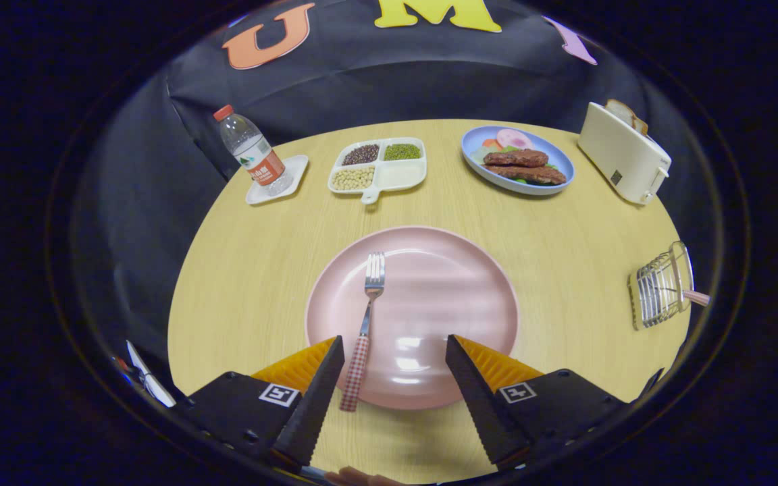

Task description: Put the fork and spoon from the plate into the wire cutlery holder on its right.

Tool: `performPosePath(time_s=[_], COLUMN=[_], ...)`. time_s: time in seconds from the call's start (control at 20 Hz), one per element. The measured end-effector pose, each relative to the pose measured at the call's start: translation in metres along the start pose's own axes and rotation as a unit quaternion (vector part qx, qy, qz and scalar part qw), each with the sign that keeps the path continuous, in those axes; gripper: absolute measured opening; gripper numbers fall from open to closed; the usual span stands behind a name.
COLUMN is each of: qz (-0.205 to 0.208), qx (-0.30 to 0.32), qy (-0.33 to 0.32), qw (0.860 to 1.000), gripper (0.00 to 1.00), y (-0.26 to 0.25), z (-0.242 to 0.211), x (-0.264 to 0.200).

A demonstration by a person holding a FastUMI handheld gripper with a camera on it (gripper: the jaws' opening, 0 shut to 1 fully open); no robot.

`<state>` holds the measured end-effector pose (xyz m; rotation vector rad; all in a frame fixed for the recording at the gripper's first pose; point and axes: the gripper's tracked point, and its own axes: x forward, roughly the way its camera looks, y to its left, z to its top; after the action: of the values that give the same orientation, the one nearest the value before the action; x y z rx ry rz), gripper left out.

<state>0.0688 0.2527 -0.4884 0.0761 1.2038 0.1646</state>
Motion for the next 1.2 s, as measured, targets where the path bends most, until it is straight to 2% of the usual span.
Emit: performPosePath(time_s=[0.1, 0.15, 0.4, 0.5, 0.6, 0.65, 0.7, 0.75, 0.8, 0.95, 1.2], qz=[-0.007, -0.011, -0.011, -0.026, -0.019, -0.037, -0.033, -0.028, -0.025, -0.009, -0.01], qx=[0.001, 0.0, 0.014, 0.008, 0.005, 0.0, 0.001, 0.002, 0.002, -0.002, -0.012], qy=[-0.001, -0.004, 0.007, 0.007, 0.008, 0.013, 0.015, 0.019, 0.025, 0.019, 0.011], qw=[1.0, 1.0, 1.0, 1.0, 1.0, 0.999, 0.999, 0.999, 0.999, 1.0, 1.0], gripper=[0.88, 0.8, 0.57, 0.43, 0.26, 0.18, 0.1, 0.1, 0.06, 0.06, 0.06], y=[0.007, 0.009, 0.021, 0.016, 0.021, 0.014, 0.011, 0.01, 0.008, 0.0, -0.043], z=[-0.003, -0.005, -0.02, -0.022, -0.024, -0.023, -0.025, -0.027, -0.029, -0.025, -0.015], x=[0.011, 0.011, 0.021, 0.021, 0.024, 0.014, 0.018, 0.017, 0.015, 0.0, -0.051])
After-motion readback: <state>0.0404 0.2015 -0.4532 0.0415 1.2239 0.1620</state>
